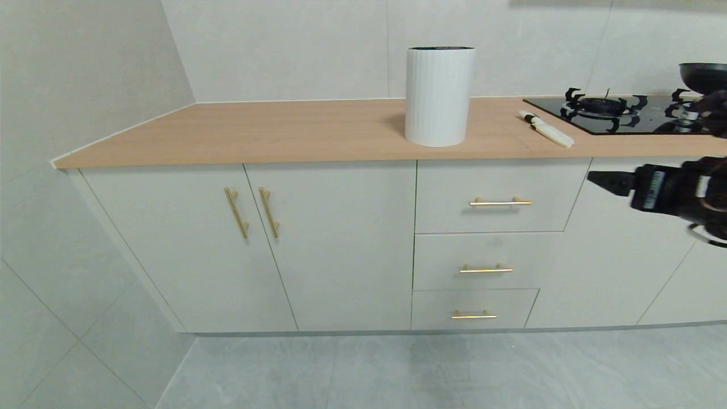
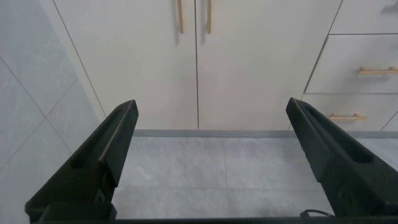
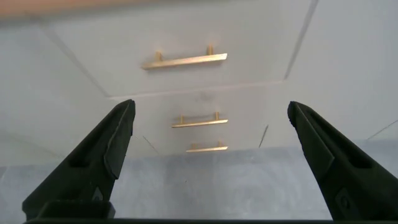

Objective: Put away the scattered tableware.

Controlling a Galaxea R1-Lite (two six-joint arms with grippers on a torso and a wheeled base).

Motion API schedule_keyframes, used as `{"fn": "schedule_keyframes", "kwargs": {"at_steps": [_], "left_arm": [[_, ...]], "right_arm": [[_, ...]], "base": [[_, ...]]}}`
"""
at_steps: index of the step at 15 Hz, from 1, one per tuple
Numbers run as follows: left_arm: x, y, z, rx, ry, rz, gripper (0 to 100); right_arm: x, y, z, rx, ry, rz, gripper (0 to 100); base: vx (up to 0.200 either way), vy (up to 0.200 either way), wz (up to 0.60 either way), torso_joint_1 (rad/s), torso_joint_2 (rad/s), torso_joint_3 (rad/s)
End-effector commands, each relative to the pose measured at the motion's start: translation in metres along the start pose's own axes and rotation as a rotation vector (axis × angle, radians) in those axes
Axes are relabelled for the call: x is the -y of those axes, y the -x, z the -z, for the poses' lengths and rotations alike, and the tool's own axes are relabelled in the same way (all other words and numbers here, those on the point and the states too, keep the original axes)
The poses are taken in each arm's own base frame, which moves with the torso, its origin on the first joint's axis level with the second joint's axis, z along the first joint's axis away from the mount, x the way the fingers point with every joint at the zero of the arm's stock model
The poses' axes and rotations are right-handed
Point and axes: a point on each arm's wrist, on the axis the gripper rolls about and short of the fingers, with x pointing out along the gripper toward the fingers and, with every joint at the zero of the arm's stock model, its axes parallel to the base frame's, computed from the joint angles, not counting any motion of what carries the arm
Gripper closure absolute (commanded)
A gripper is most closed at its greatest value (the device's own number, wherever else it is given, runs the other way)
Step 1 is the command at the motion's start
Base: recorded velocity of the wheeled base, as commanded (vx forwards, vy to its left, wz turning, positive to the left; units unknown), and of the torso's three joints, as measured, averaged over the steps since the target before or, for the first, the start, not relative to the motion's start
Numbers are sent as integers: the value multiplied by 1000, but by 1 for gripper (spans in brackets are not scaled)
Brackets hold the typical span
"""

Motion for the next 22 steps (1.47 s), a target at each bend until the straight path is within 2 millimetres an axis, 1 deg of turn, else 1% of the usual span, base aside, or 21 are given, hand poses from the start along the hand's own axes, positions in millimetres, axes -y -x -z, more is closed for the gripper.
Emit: {"fn": "schedule_keyframes", "kwargs": {"at_steps": [1, 2, 3, 5, 6, 7, 8, 10, 11, 13, 14, 16, 19, 20, 22], "left_arm": [[0, 0, 0, -1, 0, 0, 0], [0, 0, 0, -1, 0, 0, 0], [0, 0, 0, -1, 0, 0, 0], [0, 0, 0, -1, 0, 0, 0], [0, 0, 0, -1, 0, 0, 0], [0, 0, 0, -1, 0, 0, 0], [0, 0, 0, -1, 0, 0, 0], [0, 0, 0, -1, 0, 0, 0], [0, 0, 0, -1, 0, 0, 0], [0, 0, 0, -1, 0, 0, 0], [0, 0, 0, -1, 0, 0, 0], [0, 0, 0, -1, 0, -2, 0], [0, 0, 0, -1, 0, -2, 0], [0, 0, 0, -1, 0, -2, 0], [0, 0, 0, -1, 0, 0, 0]], "right_arm": [[29, 131, 4, 160, 18, 40, 0], [32, 144, 8, 174, 27, 54, 0], [43, 181, 22, 214, 55, 74, 0], [54, 222, 44, 256, 78, 91, 0], [57, 231, 50, 260, 78, 105, 0], [61, 252, 67, 274, 80, 151, 0], [62, 264, 78, 294, 82, 167, 0], [65, 279, 103, 341, 104, 202, 0], [65, 283, 114, 361, 125, 215, 0], [63, 286, 131, 391, 137, 254, 0], [62, 288, 138, 407, 146, 207, 0], [62, 284, 141, 393, 140, 179, 0], [63, 252, 169, 287, 138, 129, 0], [63, 237, 182, 291, 145, 82, 0], [64, 214, 208, 316, 160, -7, 0]], "base": [[0, 0, 0, 0, 0, 0], [0, 0, 0, 0, 0, 0], [0, 0, 0, 0, 0, 0], [0, 0, 0, 0, 0, 0], [0, 0, 0, 0, 0, 0], [0, 0, 0, 0, 0, 0], [0, 0, 0, 0, 0, 0], [0, 0, 0, 0, 0, 0], [0, 0, 0, 0, 0, 0], [0, 0, 0, 0, 0, 0], [0, 0, 0, 0, 0, 0], [0, 0, 0, 0, 0, 0], [0, 0, 0, 0, 0, 0], [0, 0, 0, 0, 0, 0], [0, 0, 0, 0, 0, 0]]}}
